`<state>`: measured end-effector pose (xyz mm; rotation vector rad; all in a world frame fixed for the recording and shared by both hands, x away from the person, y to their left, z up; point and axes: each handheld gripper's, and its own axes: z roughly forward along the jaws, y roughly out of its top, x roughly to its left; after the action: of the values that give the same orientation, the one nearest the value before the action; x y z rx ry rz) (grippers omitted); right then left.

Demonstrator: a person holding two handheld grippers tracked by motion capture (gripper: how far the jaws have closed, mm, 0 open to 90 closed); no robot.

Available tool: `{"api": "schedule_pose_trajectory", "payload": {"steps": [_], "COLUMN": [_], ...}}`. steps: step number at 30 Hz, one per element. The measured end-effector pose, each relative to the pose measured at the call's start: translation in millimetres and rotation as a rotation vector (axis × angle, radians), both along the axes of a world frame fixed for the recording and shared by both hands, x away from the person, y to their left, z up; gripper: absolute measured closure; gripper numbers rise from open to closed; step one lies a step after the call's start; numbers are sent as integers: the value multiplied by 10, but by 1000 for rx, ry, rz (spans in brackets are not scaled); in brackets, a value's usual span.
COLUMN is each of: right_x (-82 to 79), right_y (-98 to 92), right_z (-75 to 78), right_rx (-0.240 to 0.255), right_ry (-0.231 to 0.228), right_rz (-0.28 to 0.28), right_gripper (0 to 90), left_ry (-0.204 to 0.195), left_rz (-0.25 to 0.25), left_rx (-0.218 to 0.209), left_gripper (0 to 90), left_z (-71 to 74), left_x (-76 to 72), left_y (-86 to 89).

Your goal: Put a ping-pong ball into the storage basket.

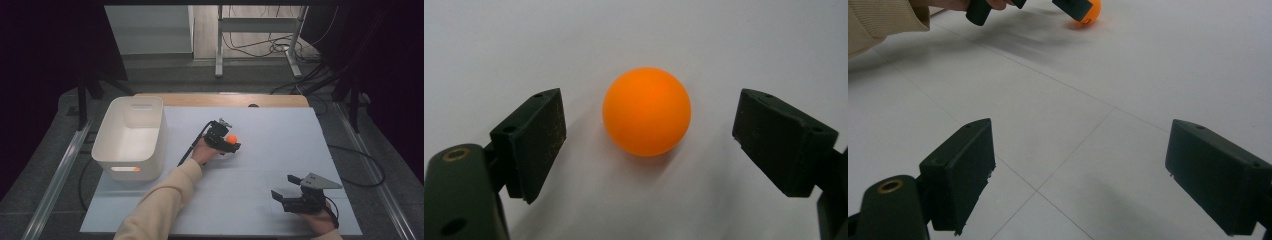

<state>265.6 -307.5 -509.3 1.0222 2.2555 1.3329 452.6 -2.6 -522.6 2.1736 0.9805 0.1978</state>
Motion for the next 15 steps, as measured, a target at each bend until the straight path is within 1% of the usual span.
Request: {"api": "schedule_pose_trajectory", "payload": {"steps": [9, 15], "right_x": [-4, -6], "right_y": [-2, -5], "right_z": [1, 2], "right_rx": [-1, -1], "right_ry": [-1, -2], "right_rz": [-1, 0], "right_gripper": [129, 129], "left_ry": [-3, -5], "left_rz": [14, 10], "left_rx": [0, -2], "left_gripper": [158, 222], "left_z": [-5, 1], "left_x": [44, 61], "left_y": [-21, -35]}}
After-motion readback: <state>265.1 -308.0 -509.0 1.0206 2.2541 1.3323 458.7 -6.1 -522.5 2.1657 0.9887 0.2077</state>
